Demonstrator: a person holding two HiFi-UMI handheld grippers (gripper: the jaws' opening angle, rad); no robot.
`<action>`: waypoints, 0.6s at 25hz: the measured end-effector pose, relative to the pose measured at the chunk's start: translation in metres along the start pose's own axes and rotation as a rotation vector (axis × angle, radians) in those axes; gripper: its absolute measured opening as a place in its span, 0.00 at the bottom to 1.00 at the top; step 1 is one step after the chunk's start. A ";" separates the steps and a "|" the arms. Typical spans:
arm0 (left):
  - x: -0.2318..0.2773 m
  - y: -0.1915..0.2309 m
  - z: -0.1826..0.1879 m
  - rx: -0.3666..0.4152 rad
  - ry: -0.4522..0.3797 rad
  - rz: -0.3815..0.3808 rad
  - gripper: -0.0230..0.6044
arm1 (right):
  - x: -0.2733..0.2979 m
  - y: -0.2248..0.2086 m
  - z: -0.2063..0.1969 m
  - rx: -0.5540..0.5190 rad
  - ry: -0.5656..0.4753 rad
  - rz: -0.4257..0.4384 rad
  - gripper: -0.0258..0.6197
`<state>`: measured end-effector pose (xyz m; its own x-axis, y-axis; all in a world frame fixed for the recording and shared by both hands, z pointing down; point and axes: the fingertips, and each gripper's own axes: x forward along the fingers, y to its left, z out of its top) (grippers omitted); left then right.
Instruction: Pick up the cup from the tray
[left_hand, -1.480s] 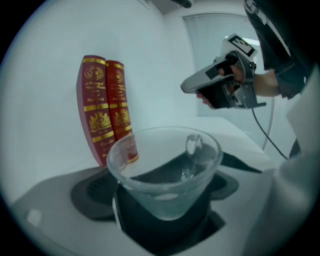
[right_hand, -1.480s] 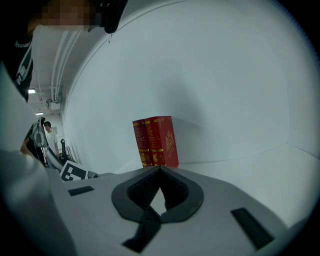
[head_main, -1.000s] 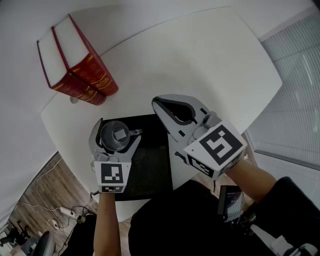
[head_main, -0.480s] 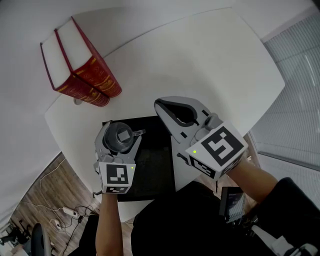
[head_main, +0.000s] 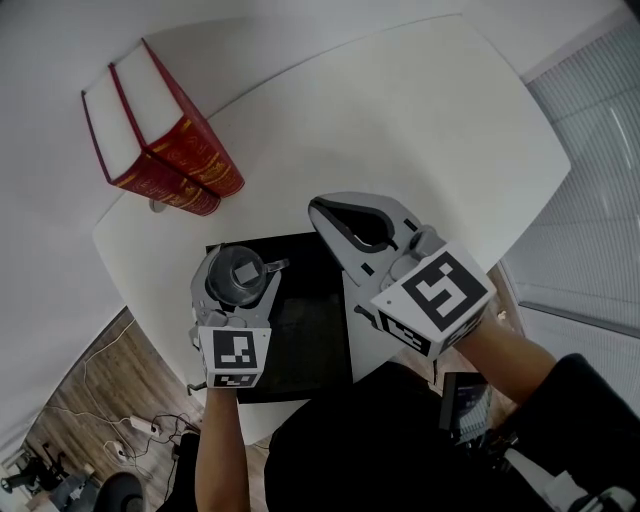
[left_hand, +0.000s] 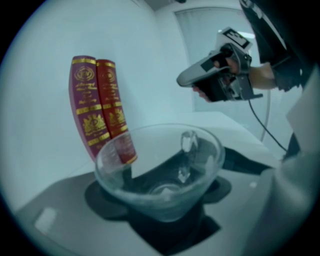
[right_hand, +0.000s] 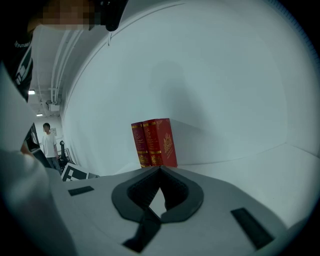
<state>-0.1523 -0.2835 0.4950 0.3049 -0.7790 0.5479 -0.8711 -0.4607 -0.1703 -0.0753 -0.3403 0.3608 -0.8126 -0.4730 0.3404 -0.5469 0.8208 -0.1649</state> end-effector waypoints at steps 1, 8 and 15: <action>-0.001 0.000 0.000 -0.005 -0.001 0.005 0.65 | 0.000 0.000 0.000 -0.001 -0.001 0.000 0.06; -0.009 0.006 0.002 -0.099 -0.020 0.016 0.65 | -0.001 0.002 0.002 0.001 -0.007 -0.001 0.06; -0.021 0.019 0.005 -0.173 -0.016 0.054 0.65 | -0.003 0.005 0.006 -0.002 -0.020 0.005 0.06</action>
<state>-0.1737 -0.2782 0.4759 0.2607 -0.8081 0.5282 -0.9392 -0.3389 -0.0550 -0.0769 -0.3366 0.3537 -0.8193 -0.4753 0.3208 -0.5424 0.8238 -0.1648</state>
